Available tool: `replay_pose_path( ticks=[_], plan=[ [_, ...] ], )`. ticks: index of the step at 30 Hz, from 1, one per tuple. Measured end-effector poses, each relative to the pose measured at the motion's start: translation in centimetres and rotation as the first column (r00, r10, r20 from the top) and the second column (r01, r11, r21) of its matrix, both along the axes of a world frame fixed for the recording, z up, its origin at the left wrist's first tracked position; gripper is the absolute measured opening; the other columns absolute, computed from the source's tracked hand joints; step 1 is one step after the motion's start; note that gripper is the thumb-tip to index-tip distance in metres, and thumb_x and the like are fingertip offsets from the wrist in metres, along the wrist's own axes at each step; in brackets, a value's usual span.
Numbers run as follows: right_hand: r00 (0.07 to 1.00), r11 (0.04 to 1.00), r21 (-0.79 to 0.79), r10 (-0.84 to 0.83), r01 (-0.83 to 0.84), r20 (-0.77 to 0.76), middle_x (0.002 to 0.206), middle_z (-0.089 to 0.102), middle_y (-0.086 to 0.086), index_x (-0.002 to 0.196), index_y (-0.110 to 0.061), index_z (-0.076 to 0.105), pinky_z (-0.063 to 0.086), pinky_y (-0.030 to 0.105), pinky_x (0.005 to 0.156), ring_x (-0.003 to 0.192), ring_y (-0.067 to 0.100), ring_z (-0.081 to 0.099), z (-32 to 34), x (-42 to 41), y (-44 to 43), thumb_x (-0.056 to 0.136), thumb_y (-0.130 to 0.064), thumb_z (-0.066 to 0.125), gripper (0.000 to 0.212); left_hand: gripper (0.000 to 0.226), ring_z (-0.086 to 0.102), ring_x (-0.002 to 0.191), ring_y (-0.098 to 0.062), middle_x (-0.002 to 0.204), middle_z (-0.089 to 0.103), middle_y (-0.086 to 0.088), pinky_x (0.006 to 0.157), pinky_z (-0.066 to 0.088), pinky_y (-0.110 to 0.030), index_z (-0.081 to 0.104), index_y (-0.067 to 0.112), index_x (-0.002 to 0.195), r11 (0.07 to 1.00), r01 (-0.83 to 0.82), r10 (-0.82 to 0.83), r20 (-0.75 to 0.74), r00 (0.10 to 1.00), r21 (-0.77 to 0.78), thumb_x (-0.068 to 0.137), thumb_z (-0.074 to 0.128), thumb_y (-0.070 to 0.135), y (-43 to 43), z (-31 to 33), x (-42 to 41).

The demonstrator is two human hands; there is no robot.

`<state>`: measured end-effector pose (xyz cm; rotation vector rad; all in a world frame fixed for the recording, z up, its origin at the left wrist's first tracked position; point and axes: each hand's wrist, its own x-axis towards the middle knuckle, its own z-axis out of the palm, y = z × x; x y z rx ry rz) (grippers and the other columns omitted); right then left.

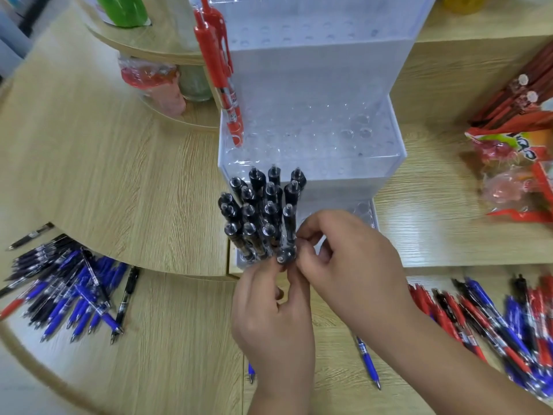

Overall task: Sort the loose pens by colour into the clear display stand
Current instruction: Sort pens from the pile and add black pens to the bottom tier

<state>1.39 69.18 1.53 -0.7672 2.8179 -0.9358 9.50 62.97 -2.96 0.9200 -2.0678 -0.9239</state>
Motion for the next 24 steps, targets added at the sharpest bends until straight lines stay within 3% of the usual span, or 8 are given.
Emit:
replay_pose_path(
  ticks=[3,7,11,15,21,24],
  plan=[
    [0.998,0.997,-0.076,0.013,-0.008,0.062,0.075,0.055,-0.022,0.086,-0.037,0.062,0.045,0.023,0.058,0.066,0.003,0.055,0.0,0.3,0.5,0.082,-0.031,0.065,0.007,0.008,0.043,0.059,-0.008,0.07,0.052,0.009,0.054,0.04,-0.027,0.075,0.015,0.087,1.0,-0.008,0.008,0.009,1.0,0.019,0.08,0.075,0.019,0.1,0.2,-0.1],
    [0.993,0.988,-0.126,0.094,-0.084,0.069,0.091,0.061,-0.021,0.098,-0.037,0.065,0.05,0.027,0.061,0.067,0.002,0.059,0.2,1.0,0.9,0.082,-0.039,0.06,0.016,0.013,0.054,0.067,-0.017,0.078,0.062,0.005,0.057,0.047,-0.037,0.075,0.018,0.09,0.996,-0.025,0.023,0.017,1.0,0.086,0.077,0.077,0.019,0.2,-0.1,-0.1],
    [0.997,0.992,-0.097,0.079,-0.081,-0.027,0.083,0.06,-0.02,0.092,-0.034,0.067,0.043,0.019,0.056,0.062,0.002,0.053,0.2,0.6,0.7,0.086,-0.051,0.055,0.022,0.008,0.053,0.063,-0.014,0.079,0.063,0.008,0.056,0.047,-0.035,0.075,0.018,0.09,0.998,-0.011,0.011,-0.007,1.0,0.068,0.084,0.076,0.024,0.1,0.1,0.0],
    [0.998,0.995,-0.086,0.052,-0.056,-0.044,0.07,0.045,-0.025,0.087,-0.032,0.066,0.034,0.01,0.054,0.063,0.004,0.05,0.0,0.3,0.5,0.086,-0.056,0.052,0.028,0.006,0.049,0.06,-0.009,0.079,0.063,0.013,0.056,0.047,-0.032,0.076,0.022,0.088,0.997,-0.011,0.011,-0.003,1.0,0.076,0.084,0.079,0.018,-0.6,0.1,0.6],
    [1.0,0.997,-0.075,0.004,-0.004,-0.005,0.069,0.048,-0.024,0.086,-0.03,0.066,0.038,0.014,0.055,0.062,0.003,0.053,0.1,0.6,0.2,0.084,-0.057,0.056,0.029,0.011,0.054,0.064,-0.012,0.087,0.065,0.014,0.057,0.05,-0.035,0.075,0.023,0.096,0.998,0.035,-0.036,0.035,0.999,0.045,0.085,0.076,0.022,-1.6,-0.4,1.3],
    [0.999,0.997,-0.062,-0.037,0.035,-0.021,0.069,0.047,-0.025,0.084,-0.03,0.062,0.036,0.014,0.053,0.059,-0.002,0.05,-0.2,0.7,0.4,0.086,-0.058,0.051,0.03,0.018,0.055,0.067,-0.012,0.087,0.065,0.012,0.058,0.049,-0.03,0.075,0.022,0.099,0.998,0.058,-0.058,0.038,0.998,0.017,0.082,0.078,0.017,-1.9,-0.7,1.5]
  ],
)
